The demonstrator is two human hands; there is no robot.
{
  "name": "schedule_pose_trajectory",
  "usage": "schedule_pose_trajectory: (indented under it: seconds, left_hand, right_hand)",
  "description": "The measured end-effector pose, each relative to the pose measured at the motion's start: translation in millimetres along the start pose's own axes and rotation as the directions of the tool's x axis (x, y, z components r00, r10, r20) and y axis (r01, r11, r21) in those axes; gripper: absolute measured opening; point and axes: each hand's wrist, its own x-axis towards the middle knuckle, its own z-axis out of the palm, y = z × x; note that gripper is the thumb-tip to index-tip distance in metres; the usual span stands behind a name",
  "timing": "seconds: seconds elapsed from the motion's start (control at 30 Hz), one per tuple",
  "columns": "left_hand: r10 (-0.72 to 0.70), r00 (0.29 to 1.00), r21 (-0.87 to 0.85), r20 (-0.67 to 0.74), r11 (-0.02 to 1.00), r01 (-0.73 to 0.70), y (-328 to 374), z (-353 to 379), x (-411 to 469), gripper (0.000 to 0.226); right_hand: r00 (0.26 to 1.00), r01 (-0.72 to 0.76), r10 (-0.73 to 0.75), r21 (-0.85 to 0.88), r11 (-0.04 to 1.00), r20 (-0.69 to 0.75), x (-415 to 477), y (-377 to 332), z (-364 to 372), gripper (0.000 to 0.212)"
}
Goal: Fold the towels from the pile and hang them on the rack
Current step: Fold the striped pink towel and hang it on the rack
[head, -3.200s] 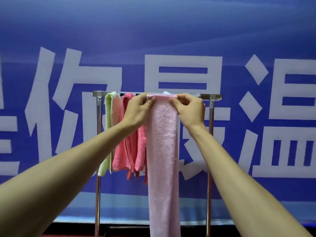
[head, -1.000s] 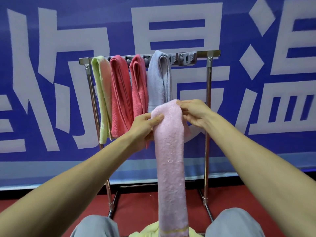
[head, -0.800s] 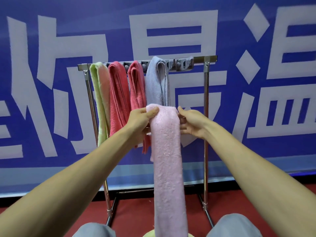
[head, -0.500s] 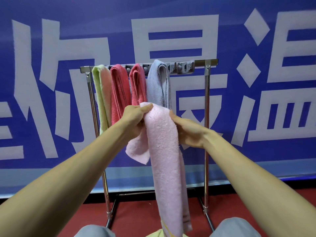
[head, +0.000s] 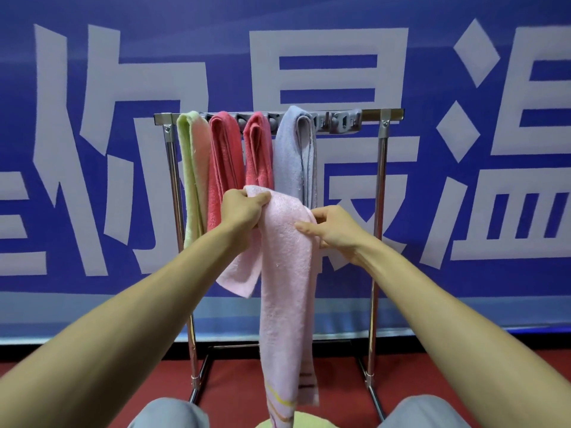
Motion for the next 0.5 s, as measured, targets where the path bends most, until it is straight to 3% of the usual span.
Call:
schedule_pose_trajectory:
  seconds: [0.13,0.33,0.5]
  left_hand:
    - [-0.055,0.998,-0.018,-0.025,0.998,0.055,-4,-2,2,0.017]
    - [-0.189,0.981,-0.281,0.044,0.940,0.194,-6,-5,-7,0.009]
    - [-0.195,0.962,-0.265,0.191,0.933,0.242,-26,-12,-20,0.025]
  right_hand:
    - [0.992,0.024,-0.043,-0.155,0.988,-0.121,2,2,6,0.010]
    - [0.984,0.008,-0.043,-0.203,0.979,-0.171,8,-9,13,0.016]
    - [0.986,-0.044,0.040,-0.021,0.999,-0.162,12,-19,17,0.022]
